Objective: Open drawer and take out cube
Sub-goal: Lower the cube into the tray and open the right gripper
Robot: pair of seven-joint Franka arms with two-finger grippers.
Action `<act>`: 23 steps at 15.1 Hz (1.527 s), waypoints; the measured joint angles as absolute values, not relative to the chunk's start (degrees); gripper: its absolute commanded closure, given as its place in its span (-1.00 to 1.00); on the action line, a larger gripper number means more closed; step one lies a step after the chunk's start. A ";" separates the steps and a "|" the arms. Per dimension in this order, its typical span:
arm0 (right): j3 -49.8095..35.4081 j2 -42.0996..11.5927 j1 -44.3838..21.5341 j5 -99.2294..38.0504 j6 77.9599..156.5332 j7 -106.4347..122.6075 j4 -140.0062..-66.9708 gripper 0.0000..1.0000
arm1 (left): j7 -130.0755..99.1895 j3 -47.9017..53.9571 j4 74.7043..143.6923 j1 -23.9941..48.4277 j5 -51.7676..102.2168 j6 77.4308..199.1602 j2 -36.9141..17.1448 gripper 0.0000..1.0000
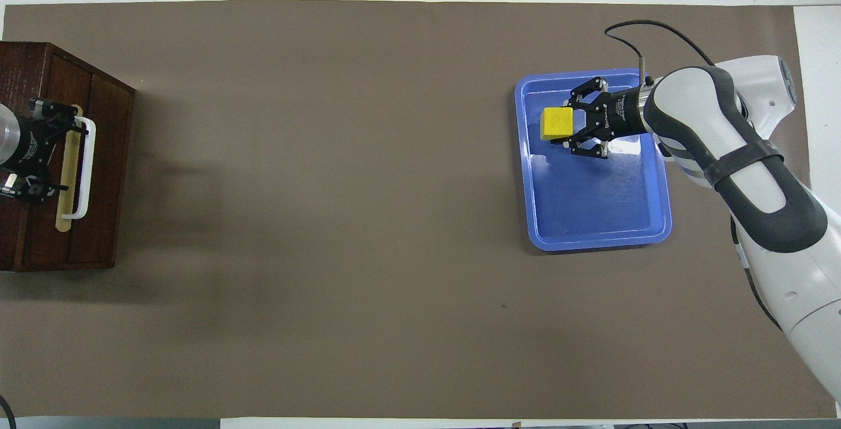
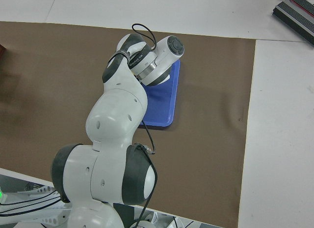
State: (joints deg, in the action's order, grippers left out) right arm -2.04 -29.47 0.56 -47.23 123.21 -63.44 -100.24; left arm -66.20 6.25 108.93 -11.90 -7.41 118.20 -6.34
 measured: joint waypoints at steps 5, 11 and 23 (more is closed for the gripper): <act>-2.04 -30.36 0.19 -47.23 124.87 -63.15 -102.45 1.00 | -61.80 7.10 107.41 -8.45 -7.49 110.11 -2.81 -1.00; -2.05 -30.28 0.19 -47.23 124.99 -63.04 -102.56 -1.00 | -37.44 7.22 102.02 -5.83 -3.17 95.65 -0.01 -1.00; -1.88 -24.42 0.37 -44.84 119.36 -62.76 -101.42 -1.00 | -6.44 9.31 97.64 -3.03 -2.48 86.09 0.01 -1.00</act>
State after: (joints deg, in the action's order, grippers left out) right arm -1.88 -24.42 0.37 -44.84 119.36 -62.76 -101.42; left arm -6.44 9.31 97.64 -3.03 -2.48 86.09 0.01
